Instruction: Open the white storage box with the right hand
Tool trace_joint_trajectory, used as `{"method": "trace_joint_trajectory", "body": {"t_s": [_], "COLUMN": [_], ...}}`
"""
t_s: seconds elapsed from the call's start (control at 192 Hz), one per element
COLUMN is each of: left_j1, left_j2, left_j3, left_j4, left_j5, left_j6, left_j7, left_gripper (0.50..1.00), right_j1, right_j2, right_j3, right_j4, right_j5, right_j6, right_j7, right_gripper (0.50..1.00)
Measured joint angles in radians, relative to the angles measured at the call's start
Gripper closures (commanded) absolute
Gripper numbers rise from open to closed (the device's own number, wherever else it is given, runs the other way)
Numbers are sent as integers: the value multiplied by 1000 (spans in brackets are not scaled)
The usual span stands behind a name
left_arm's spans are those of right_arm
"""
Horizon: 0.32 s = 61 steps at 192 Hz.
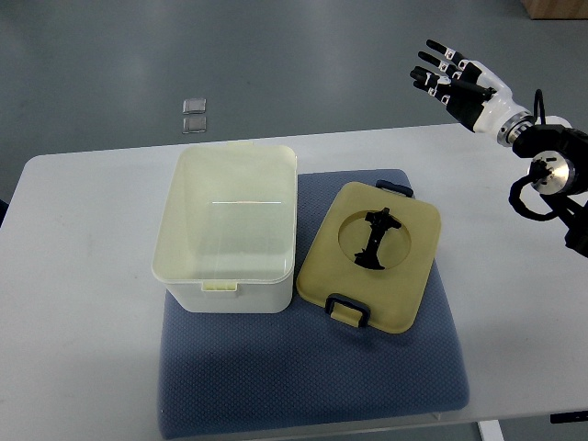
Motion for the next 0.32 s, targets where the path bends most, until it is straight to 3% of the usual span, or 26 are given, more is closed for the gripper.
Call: {"method": "trace_joint_trajectory", "body": {"t_s": [0.317], "left_j1": [0], "left_j2": [0], "left_j3": [0], "left_j4": [0], "left_j5": [0], "left_j6": [0], "left_j7": [0], "left_gripper": [500], "right_j1": [-28], "right_j2": [2], "right_j3": [34], "right_j4": [-10], "right_j5": [-8], "right_j6": [-5], "right_j7": [12], "right_gripper": [570]}}
